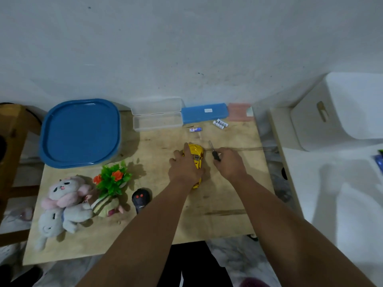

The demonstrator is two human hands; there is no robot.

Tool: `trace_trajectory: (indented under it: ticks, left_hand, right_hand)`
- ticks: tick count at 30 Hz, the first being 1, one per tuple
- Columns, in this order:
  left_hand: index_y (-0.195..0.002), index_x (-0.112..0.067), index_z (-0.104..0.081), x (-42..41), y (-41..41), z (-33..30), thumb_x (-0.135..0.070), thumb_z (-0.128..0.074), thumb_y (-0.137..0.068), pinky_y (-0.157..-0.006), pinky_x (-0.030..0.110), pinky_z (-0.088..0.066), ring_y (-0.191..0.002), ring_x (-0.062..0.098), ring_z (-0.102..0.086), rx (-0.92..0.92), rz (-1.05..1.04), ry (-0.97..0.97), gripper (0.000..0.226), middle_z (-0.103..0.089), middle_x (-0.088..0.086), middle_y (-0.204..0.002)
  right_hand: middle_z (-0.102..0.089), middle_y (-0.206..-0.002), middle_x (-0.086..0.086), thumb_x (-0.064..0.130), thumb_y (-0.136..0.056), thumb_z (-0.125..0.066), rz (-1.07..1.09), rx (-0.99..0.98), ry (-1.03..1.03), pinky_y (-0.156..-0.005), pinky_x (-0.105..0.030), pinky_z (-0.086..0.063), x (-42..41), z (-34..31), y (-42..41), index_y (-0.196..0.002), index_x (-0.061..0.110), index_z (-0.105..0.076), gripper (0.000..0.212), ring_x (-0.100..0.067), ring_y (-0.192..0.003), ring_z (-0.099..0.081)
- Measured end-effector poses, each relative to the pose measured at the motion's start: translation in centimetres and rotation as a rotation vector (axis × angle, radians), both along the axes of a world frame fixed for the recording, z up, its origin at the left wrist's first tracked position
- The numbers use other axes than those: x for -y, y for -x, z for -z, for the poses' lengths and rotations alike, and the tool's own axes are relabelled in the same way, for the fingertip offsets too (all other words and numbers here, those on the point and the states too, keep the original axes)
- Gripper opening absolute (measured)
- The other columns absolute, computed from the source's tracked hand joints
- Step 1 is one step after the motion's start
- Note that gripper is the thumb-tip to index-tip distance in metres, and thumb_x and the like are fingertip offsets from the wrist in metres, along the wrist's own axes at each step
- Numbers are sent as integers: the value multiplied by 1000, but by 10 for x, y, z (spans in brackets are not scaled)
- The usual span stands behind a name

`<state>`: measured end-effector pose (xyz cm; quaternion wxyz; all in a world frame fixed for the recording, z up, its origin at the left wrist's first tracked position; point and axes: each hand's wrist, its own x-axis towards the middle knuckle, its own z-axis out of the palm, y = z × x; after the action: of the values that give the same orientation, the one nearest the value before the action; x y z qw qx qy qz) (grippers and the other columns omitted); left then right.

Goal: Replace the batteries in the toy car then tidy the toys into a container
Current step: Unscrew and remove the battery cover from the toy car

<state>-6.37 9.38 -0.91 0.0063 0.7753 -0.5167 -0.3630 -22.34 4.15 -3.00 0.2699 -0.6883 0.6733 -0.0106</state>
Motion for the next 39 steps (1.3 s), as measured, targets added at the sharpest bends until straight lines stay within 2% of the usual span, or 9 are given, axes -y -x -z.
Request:
trace_trajectory:
  ticks: [7,11,15,18,20,26,30,34,39]
  left_hand:
    - [-166,-27,5,-10,-7,-5,-51,-73,-87,-100,51,-45,-133,43,-40,-87,-63,56,113,-34,18,-149]
    - [-163,-27,-13,-26,-18,-15,-43,-77,-82,-103,51,-46,-128,41,-47,-188,-160,134,105,-44,16,-142]
    - [-148,-28,-37,-37,-36,-42,-38,-80,-78,-99,48,-55,-111,29,-67,-503,-412,168,83,-65,8,-125]
    - [-140,-25,-45,-46,-53,-71,-23,-70,-94,-75,38,-60,-91,26,-73,-791,-646,138,53,-70,9,-111]
    - [-138,-23,-49,-53,-65,-87,-22,-61,-98,-66,35,-57,-92,29,-71,-950,-730,123,42,-69,15,-118]
    - [-142,-5,-57,-75,-93,-119,-40,-51,-98,-77,38,-58,-94,32,-69,-1260,-773,87,56,-70,23,-113]
    - [-130,-9,-67,-85,-105,-134,-41,-43,-104,-76,37,-55,-89,27,-72,-1301,-640,117,47,-77,16,-103]
    - [-126,-11,-69,-92,-118,-139,-45,-43,-104,-74,39,-57,-89,30,-74,-1186,-540,171,49,-77,18,-103]
    - [-124,-17,-73,-99,-135,-141,-60,-59,-86,-104,64,-51,-114,44,-69,-1056,-490,215,60,-72,25,-121]
  right_hand:
    - [-61,-116,-11,26,-85,-73,32,-1,12,-79,-35,-49,-8,4,-3,-113,11,-68,33,-32,-102,-63]
    - [-58,-119,-7,32,-84,-72,46,-7,-7,-79,-36,-53,-15,-9,-3,-117,17,-66,37,-30,-101,-64]
    - [-57,-123,-5,41,-85,-71,69,9,14,-83,-39,-55,-26,-40,0,-125,21,-62,46,-29,-107,-63]
    - [-59,-121,-3,39,-86,-71,83,153,71,-84,-37,-55,-33,-70,-5,-128,23,-62,46,-25,-105,-65]
    - [-62,-116,-1,34,-87,-72,54,260,123,-85,-34,-54,-36,-92,-14,-129,23,-63,45,-19,-101,-65]
    - [-69,-95,10,24,-88,-72,-166,524,135,-87,-34,-57,-55,-162,-66,-109,23,-75,21,-8,-86,-66]
    - [-64,-92,14,34,-86,-76,-303,530,91,-81,-32,-57,-72,-181,-98,-115,29,-71,30,-7,-78,-66]
    - [-60,-93,13,39,-83,-77,-322,528,95,-78,-28,-55,-83,-191,-109,-125,36,-63,44,-10,-75,-66]
    - [-63,-94,10,35,-78,-82,-329,525,53,-75,-27,-56,-89,-200,-118,-120,40,-59,47,-6,-71,-67]
